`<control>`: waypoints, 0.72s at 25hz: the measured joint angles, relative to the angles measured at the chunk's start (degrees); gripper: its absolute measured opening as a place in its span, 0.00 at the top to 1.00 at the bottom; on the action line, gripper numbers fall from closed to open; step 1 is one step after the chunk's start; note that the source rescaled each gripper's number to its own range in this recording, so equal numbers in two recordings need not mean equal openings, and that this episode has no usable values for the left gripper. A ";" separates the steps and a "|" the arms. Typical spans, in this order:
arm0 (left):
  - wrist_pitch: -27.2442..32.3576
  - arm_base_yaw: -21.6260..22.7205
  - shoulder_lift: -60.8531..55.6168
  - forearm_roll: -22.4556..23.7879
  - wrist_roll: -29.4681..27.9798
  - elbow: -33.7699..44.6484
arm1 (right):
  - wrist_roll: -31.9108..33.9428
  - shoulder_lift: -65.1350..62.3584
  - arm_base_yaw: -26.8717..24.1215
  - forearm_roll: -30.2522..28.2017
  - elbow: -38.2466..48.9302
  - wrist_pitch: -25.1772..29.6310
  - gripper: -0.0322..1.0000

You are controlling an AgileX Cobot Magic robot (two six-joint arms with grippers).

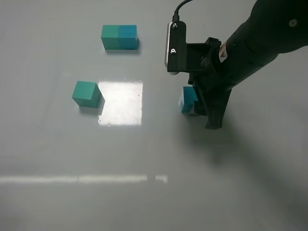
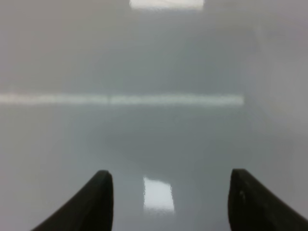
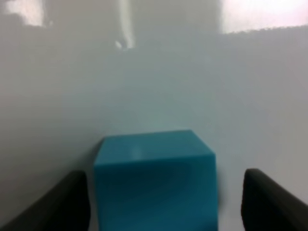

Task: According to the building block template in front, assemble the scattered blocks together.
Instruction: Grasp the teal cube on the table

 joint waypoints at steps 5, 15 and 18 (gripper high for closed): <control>0.00 0.00 0.00 0.00 0.00 0.00 | -0.03 0.00 -0.05 0.06 0.00 0.00 0.39; 0.00 0.00 0.00 0.00 0.00 0.00 | -0.13 1.13 -0.05 1.00 0.00 0.05 0.48; 0.00 0.00 0.00 0.00 0.00 0.00 | -0.02 1.68 -0.05 1.52 0.00 0.06 0.50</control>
